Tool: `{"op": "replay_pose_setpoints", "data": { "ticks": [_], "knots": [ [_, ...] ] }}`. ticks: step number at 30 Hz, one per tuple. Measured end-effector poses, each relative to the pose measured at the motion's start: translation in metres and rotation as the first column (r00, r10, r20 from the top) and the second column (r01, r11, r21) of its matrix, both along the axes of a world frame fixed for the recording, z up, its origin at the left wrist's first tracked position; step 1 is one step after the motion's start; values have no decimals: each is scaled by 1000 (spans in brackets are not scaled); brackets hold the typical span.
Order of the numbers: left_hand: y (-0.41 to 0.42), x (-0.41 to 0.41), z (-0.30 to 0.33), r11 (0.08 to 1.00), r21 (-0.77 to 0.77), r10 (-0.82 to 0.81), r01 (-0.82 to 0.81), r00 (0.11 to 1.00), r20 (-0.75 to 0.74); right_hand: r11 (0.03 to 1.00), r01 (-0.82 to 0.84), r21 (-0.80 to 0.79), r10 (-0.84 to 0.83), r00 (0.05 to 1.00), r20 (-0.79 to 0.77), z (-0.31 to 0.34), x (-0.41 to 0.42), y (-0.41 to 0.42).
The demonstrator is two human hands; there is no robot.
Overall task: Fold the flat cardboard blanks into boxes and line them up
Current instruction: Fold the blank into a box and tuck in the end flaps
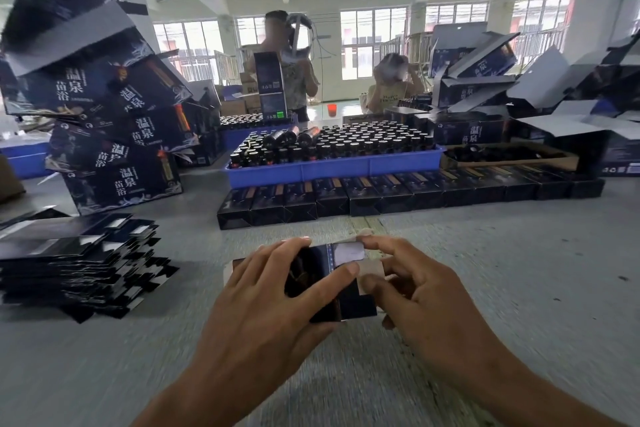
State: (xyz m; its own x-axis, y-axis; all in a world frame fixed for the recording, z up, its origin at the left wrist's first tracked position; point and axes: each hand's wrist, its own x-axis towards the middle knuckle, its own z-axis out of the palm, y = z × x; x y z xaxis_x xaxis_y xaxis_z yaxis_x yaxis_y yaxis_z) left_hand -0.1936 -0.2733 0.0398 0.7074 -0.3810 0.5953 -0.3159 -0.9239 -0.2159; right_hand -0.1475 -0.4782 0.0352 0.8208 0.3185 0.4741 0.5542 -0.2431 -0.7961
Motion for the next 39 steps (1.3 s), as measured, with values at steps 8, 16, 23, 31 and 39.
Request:
{"op": "replay_pose_setpoints", "data": {
  "ticks": [8, 16, 23, 31, 39],
  "knots": [
    [5, 0, 0, 995, -93, -32, 32, 999, -4, 999, 11, -40, -8, 997, 79, 0, -3, 2],
    [5, 2, -2, 997, -59, -46, 49, 998, 49, 999, 37, 21, -38, 995, 89, -2, -3, 1],
    [7, 1, -3, 981, -136, -133, 140, 989, 57, 999, 30, -20, -27, 991, 132, -1, -8, 3],
    [3, 1, -5, 988, -98, -116, 122, 991, 70, 990, 52, -134, -25, 981, 192, -5, -7, 3],
    [7, 1, 0, 992, -112, -58, 64, 997, 59, 964, -68, -257, 96, 991, 98, -2, -4, 0]
  ]
}}
